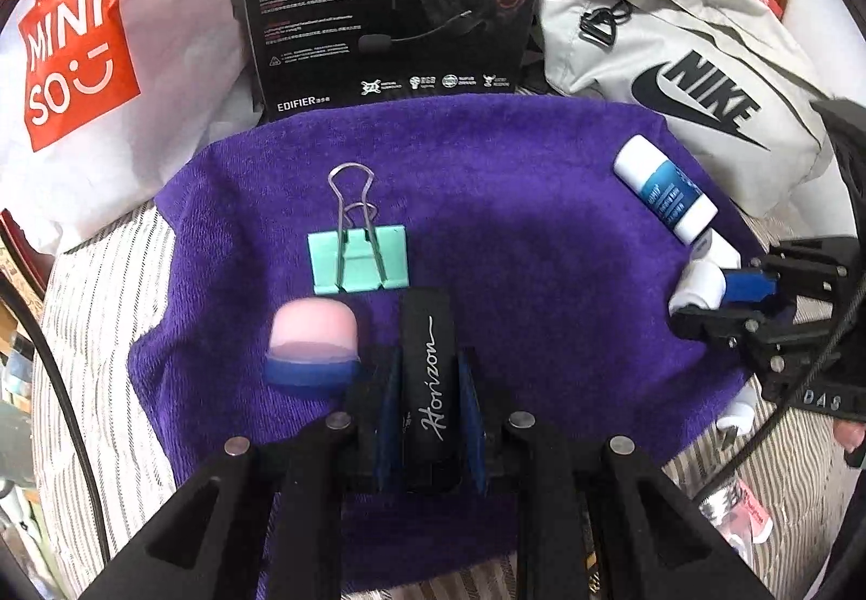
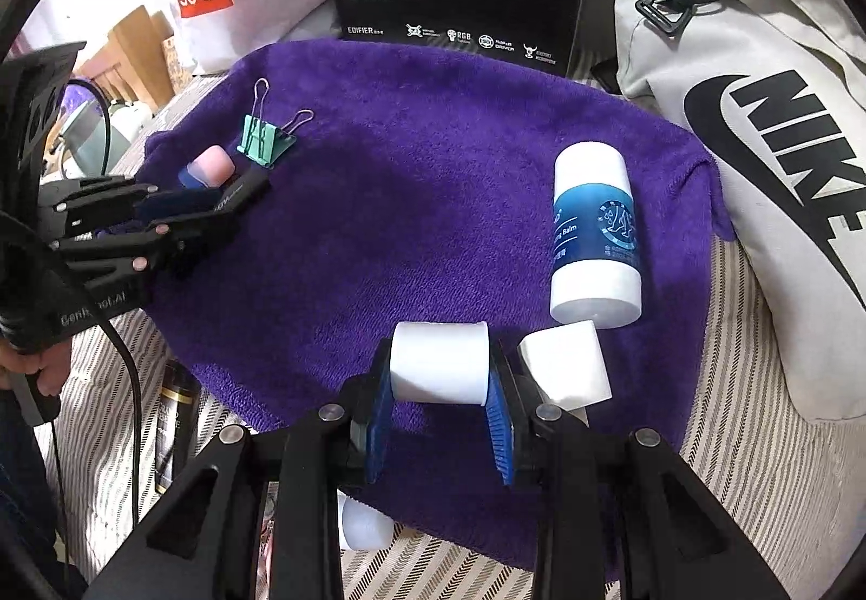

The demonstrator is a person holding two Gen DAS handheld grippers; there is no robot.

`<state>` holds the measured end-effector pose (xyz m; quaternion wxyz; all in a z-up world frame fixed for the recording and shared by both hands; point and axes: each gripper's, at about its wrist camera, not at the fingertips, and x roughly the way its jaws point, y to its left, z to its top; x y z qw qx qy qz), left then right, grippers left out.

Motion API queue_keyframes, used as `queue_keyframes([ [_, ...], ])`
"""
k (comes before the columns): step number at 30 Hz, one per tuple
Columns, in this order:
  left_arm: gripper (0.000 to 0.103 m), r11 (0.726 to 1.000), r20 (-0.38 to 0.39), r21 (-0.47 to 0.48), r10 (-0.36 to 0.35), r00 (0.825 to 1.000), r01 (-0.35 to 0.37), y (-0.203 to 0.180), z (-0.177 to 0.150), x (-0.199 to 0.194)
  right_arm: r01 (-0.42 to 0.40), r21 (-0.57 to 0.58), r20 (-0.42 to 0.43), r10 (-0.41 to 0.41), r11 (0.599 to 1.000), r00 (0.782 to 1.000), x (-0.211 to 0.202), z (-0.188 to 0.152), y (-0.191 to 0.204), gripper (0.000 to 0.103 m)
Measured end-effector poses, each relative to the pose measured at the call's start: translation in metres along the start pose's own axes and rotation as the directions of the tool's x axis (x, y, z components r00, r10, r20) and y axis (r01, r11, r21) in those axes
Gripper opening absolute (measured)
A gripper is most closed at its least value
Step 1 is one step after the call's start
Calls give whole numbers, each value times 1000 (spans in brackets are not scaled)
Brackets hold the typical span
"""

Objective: Organize rigid objects
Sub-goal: 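Lower the Horizon case and tape roll onto the towel and open both tools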

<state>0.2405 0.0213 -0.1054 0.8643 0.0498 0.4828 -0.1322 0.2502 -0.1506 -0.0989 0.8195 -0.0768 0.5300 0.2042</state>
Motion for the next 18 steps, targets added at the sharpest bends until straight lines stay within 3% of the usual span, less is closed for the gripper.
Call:
queue_keyframes([
  [3, 23, 1000, -6, -2, -3, 1000, 3, -2, -4, -3, -25, 13, -5, 25, 1000, 1000, -1, 0, -4, 35],
  [9, 29, 999, -16, -35, -11, 1000, 10, -1, -11, -13, -21, 54, -2, 21, 998, 1000, -11, -7, -9, 55],
  [18, 31, 997, 27, -75, 10, 1000, -8, -7, -29, -54, -11, 105, 56, 5, 994, 998, -52, -30, -7, 55],
])
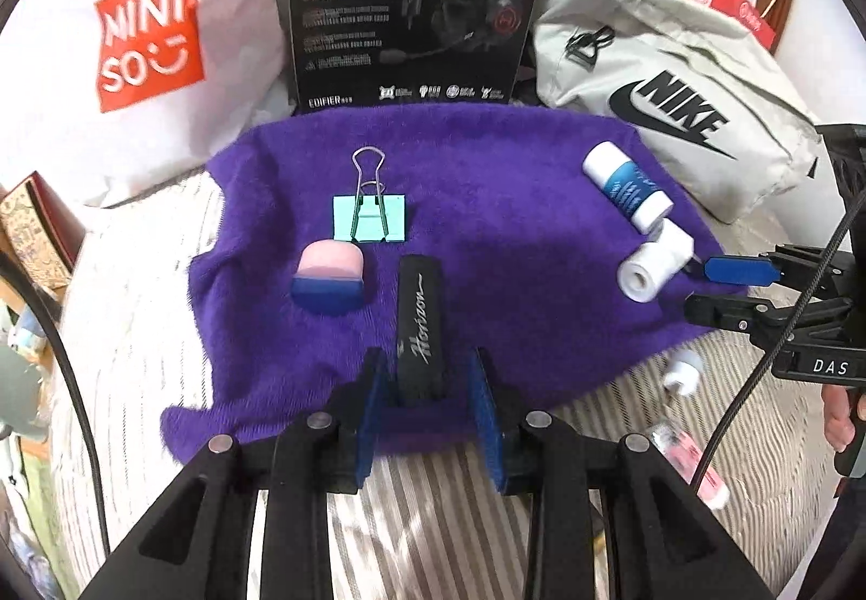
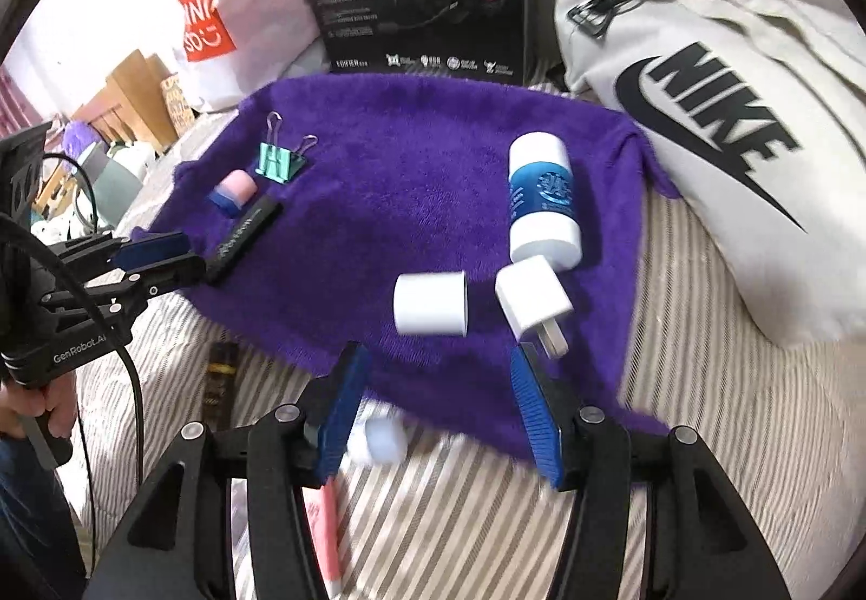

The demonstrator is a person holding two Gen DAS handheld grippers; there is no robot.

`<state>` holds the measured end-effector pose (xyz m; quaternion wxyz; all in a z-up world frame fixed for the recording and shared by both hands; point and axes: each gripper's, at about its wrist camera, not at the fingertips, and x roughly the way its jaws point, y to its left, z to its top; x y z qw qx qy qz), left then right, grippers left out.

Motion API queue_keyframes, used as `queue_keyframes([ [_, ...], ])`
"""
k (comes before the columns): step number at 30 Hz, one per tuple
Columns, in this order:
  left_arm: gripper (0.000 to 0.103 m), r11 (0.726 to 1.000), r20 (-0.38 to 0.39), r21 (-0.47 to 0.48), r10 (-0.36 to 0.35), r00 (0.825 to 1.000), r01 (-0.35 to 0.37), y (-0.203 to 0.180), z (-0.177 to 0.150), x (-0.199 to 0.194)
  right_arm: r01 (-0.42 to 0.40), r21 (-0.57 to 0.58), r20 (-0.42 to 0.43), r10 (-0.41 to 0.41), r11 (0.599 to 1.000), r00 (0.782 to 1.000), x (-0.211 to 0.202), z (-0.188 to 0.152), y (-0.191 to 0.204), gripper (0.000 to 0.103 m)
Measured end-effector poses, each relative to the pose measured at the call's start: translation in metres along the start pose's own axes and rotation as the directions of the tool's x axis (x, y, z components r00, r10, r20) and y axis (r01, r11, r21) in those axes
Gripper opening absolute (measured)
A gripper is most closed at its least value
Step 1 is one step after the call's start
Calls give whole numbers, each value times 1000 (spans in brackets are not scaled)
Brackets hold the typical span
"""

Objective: Organize rigid objects
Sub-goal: 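Lower the Horizon case and tape roll onto the towel and open both tools, then grasp the Grand Reserve bottle with the left tool while the right tool grasps the white USB plug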

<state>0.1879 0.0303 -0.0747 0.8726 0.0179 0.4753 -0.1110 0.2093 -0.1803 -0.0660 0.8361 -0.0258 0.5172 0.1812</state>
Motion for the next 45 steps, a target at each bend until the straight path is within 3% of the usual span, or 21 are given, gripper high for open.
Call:
queue_keyframes([
  [3, 38, 1000, 10, -5, -16, 1000, 16, -8, -10, -13, -3, 22, 18, 3, 1000, 1000, -17, -16, 1, 55],
  [13, 38, 998, -45, 13, -59, 997, 60, -51, -55, -4, -15, 99, 38, 11, 995, 999, -54, -80, 1, 58],
  [18, 41, 997, -48, 84, 8, 999, -4, -60, -69, -1, -17, 129, 29, 13, 991, 999, -57, -101, 1, 58],
  [22, 44, 996, -44, 83, 49, 998, -46, -46, -77, -7, -17, 142, 29, 13, 990, 1000, -58, -111, 0, 58],
  [30, 41, 993, -33, 114, 29, 999, -25, -50, -71, -3, -20, 141, 27, 16, 990, 1000, -54, -112, 4, 58],
  [33, 24, 991, -26, 133, 11, 1000, -7, -56, -69, -3, -31, 155, 39, 25, 987, 999, -53, -109, 1, 58],
  [39, 23, 992, -32, 127, 5, 999, -1, -54, -71, -5, 12, 74, 23, -13, 997, 1000, -21, -81, 11, 57],
  [45, 23, 996, -28, 88, 13, 1000, -10, -43, -79, -12, -10, 24, 23, 10, 1000, 1000, 2, -60, 21, 56],
])
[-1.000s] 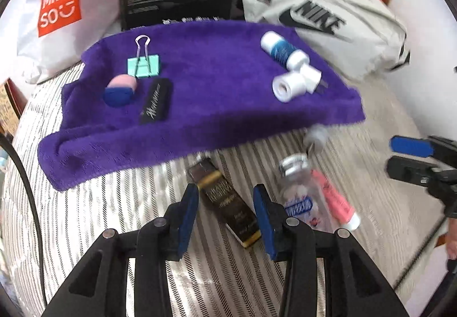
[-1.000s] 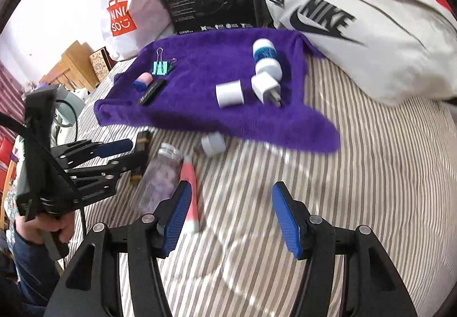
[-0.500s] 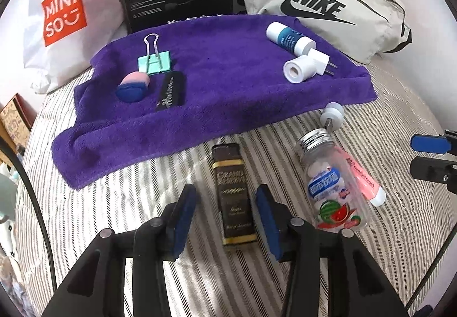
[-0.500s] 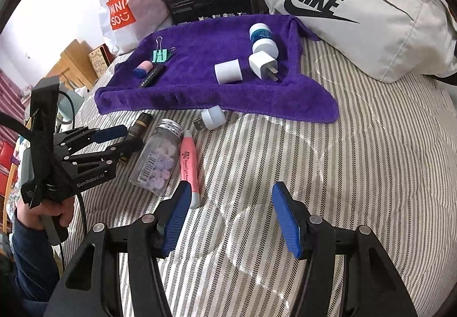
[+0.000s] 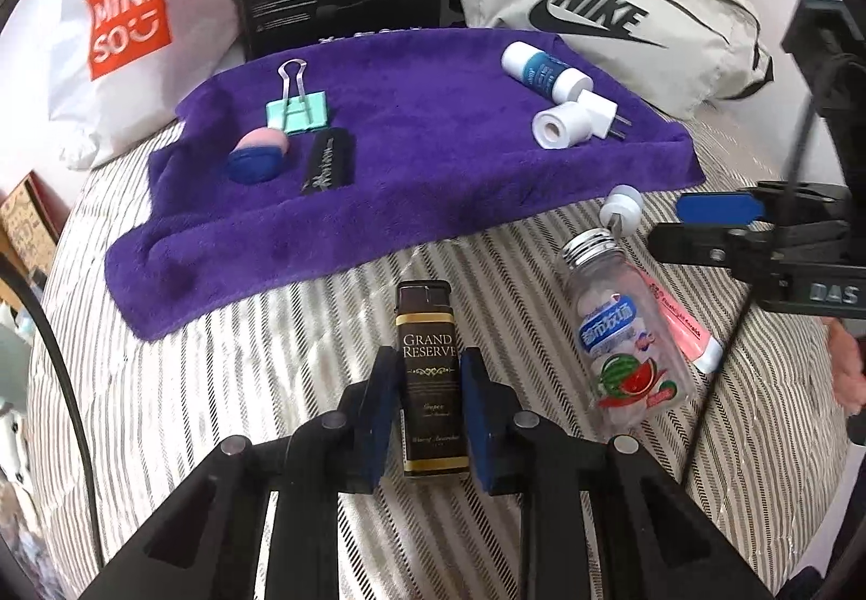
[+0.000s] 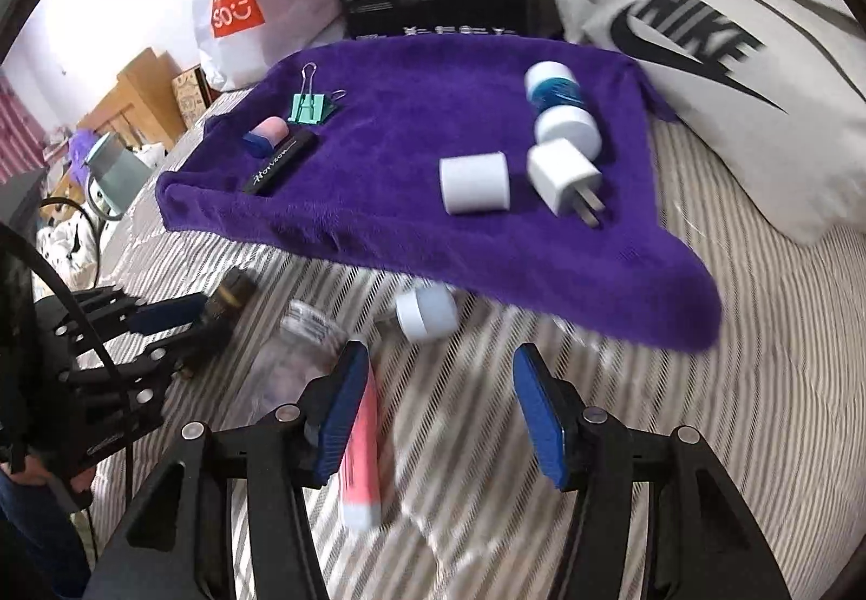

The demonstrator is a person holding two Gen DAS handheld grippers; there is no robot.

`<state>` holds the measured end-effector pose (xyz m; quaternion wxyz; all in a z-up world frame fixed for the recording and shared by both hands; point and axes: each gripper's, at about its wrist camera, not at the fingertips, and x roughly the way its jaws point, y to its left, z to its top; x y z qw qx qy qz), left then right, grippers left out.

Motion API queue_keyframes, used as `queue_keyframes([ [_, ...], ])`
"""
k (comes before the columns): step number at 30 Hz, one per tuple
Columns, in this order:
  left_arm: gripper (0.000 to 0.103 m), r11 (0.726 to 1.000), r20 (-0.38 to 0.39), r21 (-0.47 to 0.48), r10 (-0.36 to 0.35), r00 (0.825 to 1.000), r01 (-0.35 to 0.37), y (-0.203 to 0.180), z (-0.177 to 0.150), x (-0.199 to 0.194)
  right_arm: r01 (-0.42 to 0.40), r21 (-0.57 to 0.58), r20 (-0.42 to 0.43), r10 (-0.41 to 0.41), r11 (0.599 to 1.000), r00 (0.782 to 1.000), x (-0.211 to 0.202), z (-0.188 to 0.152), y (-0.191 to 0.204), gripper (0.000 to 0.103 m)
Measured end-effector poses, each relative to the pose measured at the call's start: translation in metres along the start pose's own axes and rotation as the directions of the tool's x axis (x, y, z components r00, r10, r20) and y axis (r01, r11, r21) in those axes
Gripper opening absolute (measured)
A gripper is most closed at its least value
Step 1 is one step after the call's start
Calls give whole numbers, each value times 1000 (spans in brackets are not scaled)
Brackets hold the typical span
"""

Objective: Organize rigid objects
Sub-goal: 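Grasp the Grand Reserve bottle with the left tool while the right tool grasps the white USB plug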

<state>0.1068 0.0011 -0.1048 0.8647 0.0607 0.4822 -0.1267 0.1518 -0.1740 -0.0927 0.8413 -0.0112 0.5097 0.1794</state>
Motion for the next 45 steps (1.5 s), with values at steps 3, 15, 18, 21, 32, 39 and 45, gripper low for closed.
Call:
queue_keyframes([
  [3, 23, 1000, 12, -9, -2, 1000, 2, 1, -3, -1, 1, -19, -17, -2, 1000, 1000, 10, 5, 2, 56],
  [15, 23, 1000, 23, -23, 6, 1000, -5, 0, -4, -2, 91, -164, 2, -92, 982, 996, 24, 9, 22, 44],
  [18, 23, 1000, 22, -28, 5, 1000, -4, 0, -4, -2, 88, -172, 0, -89, 981, 996, 24, 9, 25, 36],
  [21, 23, 999, 24, -32, -1, 1000, 2, 1, -4, -2, 86, -171, -7, -89, 982, 996, 22, 9, 25, 36],
  [32, 24, 999, 24, -40, 4, 1000, -3, 7, -6, -5, 84, -107, -48, -90, 991, 995, -7, -22, -3, 36],
  [39, 23, 999, 30, -42, -22, 999, 23, 12, -6, -5, 65, -61, -44, -68, 996, 997, -7, -26, -9, 36],
  [45, 23, 999, 21, -38, -11, 1000, 12, 10, -9, -6, 54, -49, -33, -56, 997, 998, -10, -30, -11, 36],
])
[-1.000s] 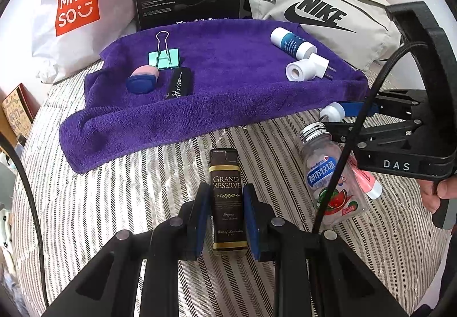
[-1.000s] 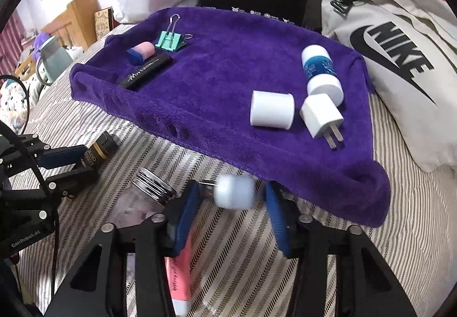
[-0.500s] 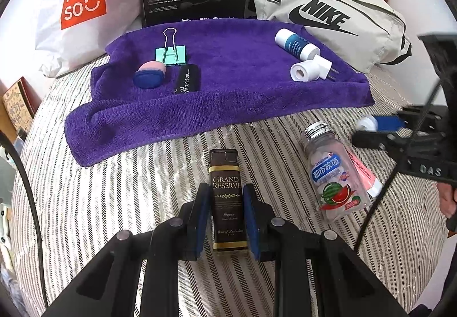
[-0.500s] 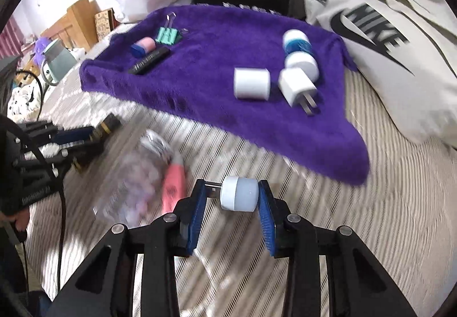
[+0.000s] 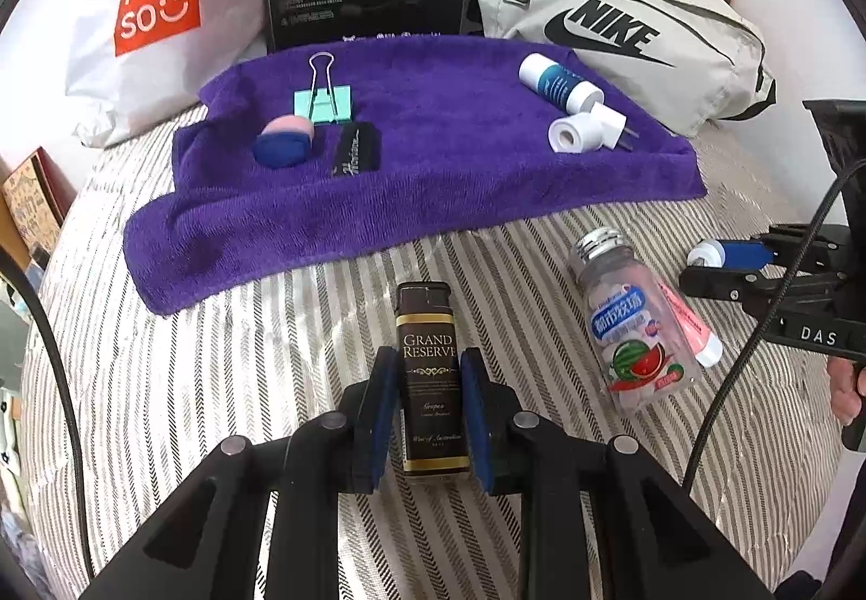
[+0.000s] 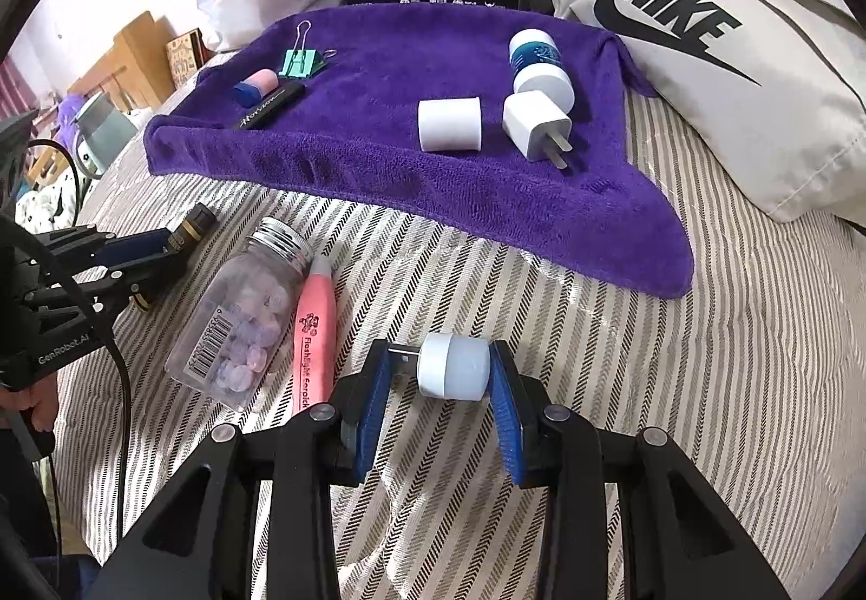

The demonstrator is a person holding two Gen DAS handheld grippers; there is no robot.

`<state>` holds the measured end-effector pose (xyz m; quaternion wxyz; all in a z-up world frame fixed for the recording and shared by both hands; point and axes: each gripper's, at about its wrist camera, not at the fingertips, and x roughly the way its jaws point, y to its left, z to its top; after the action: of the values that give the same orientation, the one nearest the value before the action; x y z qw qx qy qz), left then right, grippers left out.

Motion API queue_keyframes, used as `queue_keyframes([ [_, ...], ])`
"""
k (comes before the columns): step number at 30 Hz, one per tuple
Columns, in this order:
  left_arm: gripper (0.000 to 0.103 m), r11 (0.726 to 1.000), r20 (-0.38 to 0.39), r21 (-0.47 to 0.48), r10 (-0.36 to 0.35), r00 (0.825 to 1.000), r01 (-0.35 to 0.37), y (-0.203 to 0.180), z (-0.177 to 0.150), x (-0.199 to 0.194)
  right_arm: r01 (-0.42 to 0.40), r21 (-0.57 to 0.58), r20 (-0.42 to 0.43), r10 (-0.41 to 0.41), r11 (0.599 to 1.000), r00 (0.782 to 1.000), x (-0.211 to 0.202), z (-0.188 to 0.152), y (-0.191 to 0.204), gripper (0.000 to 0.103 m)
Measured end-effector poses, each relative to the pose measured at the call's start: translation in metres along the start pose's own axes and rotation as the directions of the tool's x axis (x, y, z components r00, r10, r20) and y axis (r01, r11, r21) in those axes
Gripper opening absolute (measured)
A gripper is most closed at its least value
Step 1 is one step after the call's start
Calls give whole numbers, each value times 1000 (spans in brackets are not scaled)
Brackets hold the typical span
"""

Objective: Organize rigid objects
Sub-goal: 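Grasp the Grand Reserve bottle with the left tool while the right tool grasps the white USB plug, then carry the bottle and USB plug onto the towel and open both tools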

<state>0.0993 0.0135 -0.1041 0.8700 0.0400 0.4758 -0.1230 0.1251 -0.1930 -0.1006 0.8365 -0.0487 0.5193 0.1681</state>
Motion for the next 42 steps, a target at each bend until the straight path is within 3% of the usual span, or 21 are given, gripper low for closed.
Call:
queue_keyframes([
  [5, 25, 996, 23, 63, 64, 998, -65, -12, -2, 2, -10, -1, 3, 10, 1000, 1000, 0, 0, 0, 36],
  [13, 23, 999, -1, 19, 26, 1000, -26, -6, 2, -1, -29, 14, 13, 29, 999, 999, -4, 0, -3, 36],
  [23, 23, 1000, 40, -23, -9, 999, 9, 6, 17, -25, -47, 15, 23, 47, 999, 999, -13, 9, -7, 36],
  [42, 23, 998, 66, -53, -14, 998, 18, 44, 80, -17, -115, -29, 58, 117, 993, 991, -12, 82, 3, 36],
])
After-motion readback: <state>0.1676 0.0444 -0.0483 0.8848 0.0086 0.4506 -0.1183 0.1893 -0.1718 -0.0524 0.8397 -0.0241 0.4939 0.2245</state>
